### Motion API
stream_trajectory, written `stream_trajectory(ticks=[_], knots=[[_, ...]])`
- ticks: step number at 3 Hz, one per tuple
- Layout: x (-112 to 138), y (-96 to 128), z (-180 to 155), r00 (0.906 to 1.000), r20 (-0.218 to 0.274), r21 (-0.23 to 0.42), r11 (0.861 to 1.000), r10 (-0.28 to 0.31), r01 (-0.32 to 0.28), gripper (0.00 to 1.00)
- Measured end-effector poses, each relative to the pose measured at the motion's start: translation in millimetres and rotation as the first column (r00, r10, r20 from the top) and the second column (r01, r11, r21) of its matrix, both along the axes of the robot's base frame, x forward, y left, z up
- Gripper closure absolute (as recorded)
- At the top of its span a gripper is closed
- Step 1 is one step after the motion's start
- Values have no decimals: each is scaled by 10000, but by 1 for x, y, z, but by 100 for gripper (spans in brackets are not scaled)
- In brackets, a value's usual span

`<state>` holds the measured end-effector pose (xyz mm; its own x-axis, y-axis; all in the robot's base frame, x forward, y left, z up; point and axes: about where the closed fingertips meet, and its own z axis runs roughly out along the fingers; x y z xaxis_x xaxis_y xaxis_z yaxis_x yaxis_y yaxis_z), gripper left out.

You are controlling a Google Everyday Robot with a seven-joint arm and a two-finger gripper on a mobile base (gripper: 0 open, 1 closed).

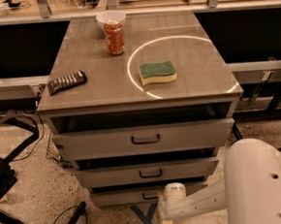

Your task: Open bottom drawer

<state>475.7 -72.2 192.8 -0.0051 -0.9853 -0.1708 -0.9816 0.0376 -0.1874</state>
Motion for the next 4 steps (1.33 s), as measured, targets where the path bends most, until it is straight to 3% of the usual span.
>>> stream_trajectory(ticks=[2, 3, 4], knots=[[-4, 39, -26, 9949, -129, -42, 9950, 1000, -1000, 0], [-8, 63, -31, 9872, -209, 198, 9873, 1578, -1574, 18], [-10, 65, -32, 9863, -235, 220, 9864, 1632, -1627, 49]])
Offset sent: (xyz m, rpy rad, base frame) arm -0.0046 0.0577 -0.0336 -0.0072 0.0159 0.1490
